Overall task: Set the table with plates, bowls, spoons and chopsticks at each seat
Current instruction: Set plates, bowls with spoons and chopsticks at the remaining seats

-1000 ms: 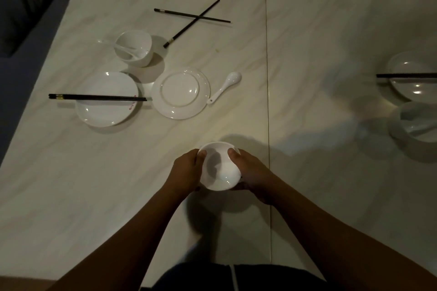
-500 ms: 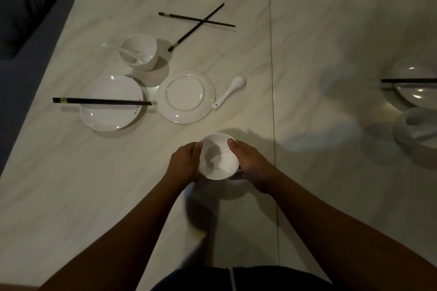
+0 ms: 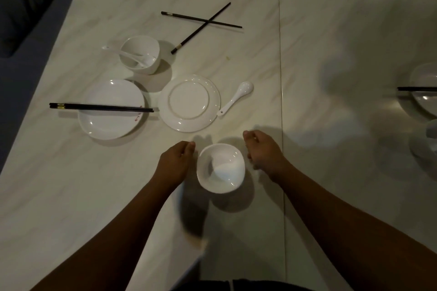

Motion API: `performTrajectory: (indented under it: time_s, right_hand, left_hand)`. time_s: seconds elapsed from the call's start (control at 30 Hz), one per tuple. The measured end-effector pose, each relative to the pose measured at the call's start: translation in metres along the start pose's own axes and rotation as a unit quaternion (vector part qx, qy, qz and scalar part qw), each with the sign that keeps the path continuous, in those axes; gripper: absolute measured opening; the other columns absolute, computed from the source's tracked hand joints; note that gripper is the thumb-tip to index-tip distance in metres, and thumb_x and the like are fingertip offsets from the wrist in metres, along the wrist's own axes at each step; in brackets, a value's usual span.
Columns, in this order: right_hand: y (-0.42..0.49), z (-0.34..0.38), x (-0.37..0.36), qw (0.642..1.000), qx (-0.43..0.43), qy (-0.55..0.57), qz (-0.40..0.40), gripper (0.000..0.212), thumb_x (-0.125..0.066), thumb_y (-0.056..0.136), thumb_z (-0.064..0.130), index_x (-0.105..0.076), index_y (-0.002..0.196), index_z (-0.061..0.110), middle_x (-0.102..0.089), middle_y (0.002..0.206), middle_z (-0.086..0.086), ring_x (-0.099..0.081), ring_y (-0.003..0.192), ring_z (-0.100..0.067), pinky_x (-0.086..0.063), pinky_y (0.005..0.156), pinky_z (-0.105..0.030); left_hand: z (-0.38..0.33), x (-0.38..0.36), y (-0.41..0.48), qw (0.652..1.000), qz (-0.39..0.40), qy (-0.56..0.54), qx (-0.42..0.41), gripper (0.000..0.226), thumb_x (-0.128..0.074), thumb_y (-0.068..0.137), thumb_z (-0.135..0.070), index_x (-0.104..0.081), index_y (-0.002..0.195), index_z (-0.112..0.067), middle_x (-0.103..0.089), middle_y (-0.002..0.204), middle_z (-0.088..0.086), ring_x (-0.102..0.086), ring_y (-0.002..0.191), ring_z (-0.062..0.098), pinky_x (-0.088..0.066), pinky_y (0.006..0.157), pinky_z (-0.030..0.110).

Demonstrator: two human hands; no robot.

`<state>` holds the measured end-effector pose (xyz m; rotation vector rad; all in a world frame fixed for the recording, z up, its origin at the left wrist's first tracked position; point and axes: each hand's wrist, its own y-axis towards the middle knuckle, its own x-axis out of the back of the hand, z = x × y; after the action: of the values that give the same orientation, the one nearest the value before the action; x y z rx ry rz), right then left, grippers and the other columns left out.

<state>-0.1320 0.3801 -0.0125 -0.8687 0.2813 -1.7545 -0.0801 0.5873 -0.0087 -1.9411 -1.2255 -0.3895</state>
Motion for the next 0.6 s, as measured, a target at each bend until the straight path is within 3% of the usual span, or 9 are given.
performTrajectory:
  time_s: [0.1, 0.17, 0.27, 0.33, 0.43, 0.5, 0.6]
  right_hand:
    - [0.035, 0.020, 0.001, 0.985, 0.095, -0.138, -0.035, 0.038, -0.043, 0.096, 0.022, -0.050, 0.134, 0.023, -0.059, 0.115, -0.013, -0.057, 0.104, -0.027, -0.040, 0.089, -0.028]
    - [0.054, 0.035, -0.006, 0.968, 0.126, -0.217, -0.011, 0.052, -0.038, 0.094, 0.016, -0.035, 0.144, 0.032, -0.046, 0.125, -0.016, -0.053, 0.104, -0.030, -0.042, 0.090, -0.032]
    - [0.075, 0.046, -0.021, 0.921, 0.164, -0.352, 0.004, 0.063, -0.039, 0.093, 0.016, -0.018, 0.148, 0.036, -0.032, 0.135, -0.016, -0.047, 0.108, -0.033, -0.044, 0.094, -0.042]
    - [0.078, 0.047, -0.022, 0.885, 0.182, -0.428, -0.011, 0.056, -0.040, 0.093, 0.017, -0.027, 0.147, 0.027, -0.034, 0.136, -0.016, -0.046, 0.108, -0.035, -0.042, 0.095, -0.043]
    - [0.077, 0.032, -0.015, 0.828, 0.256, -0.495, -0.064, 0.034, -0.041, 0.095, 0.018, -0.053, 0.125, 0.007, -0.046, 0.131, -0.015, -0.048, 0.107, -0.035, -0.044, 0.088, -0.041]
    - [0.072, 0.024, -0.004, 0.871, 0.203, -0.436, -0.100, 0.029, -0.043, 0.096, 0.023, -0.052, 0.117, 0.005, -0.052, 0.117, -0.019, -0.056, 0.097, -0.032, -0.049, 0.082, -0.038]
    - [0.062, 0.013, 0.008, 0.919, 0.097, -0.365, -0.113, 0.031, -0.048, 0.094, 0.014, -0.046, 0.124, 0.005, -0.055, 0.111, -0.021, -0.061, 0.094, -0.032, -0.051, 0.081, -0.037]
  left_hand:
    - [0.017, 0.001, 0.016, 0.980, -0.040, 0.185, -0.054, 0.028, -0.046, 0.094, -0.029, -0.063, 0.110, -0.014, -0.060, 0.112, 0.010, -0.054, 0.106, 0.030, -0.042, 0.086, 0.036]
    - [0.023, -0.001, 0.016, 0.968, -0.060, 0.229, -0.087, 0.030, -0.054, 0.090, -0.026, -0.060, 0.116, -0.013, -0.055, 0.123, 0.011, -0.049, 0.114, 0.033, -0.043, 0.091, 0.039]
    - [0.031, -0.005, 0.012, 0.955, -0.077, 0.250, -0.138, 0.033, -0.065, 0.082, -0.021, -0.061, 0.113, -0.009, -0.057, 0.121, 0.015, -0.053, 0.111, 0.036, -0.045, 0.091, 0.042]
    - [0.034, -0.005, 0.010, 0.954, -0.081, 0.252, -0.142, 0.035, -0.067, 0.081, -0.020, -0.061, 0.114, -0.009, -0.058, 0.121, 0.015, -0.053, 0.112, 0.036, -0.045, 0.092, 0.042]
    - [0.037, -0.005, 0.010, 0.954, -0.073, 0.252, -0.146, 0.040, -0.068, 0.081, -0.021, -0.059, 0.118, -0.009, -0.057, 0.125, 0.016, -0.052, 0.115, 0.036, -0.044, 0.095, 0.042]
    - [0.039, -0.004, 0.009, 0.954, -0.060, 0.258, -0.144, 0.044, -0.067, 0.081, -0.023, -0.057, 0.122, -0.010, -0.054, 0.129, 0.015, -0.050, 0.119, 0.036, -0.043, 0.097, 0.042]
    - [0.038, -0.003, 0.005, 0.955, -0.045, 0.259, -0.140, 0.047, -0.064, 0.085, -0.026, -0.052, 0.128, -0.011, -0.049, 0.136, 0.014, -0.045, 0.125, 0.034, -0.040, 0.102, 0.041]
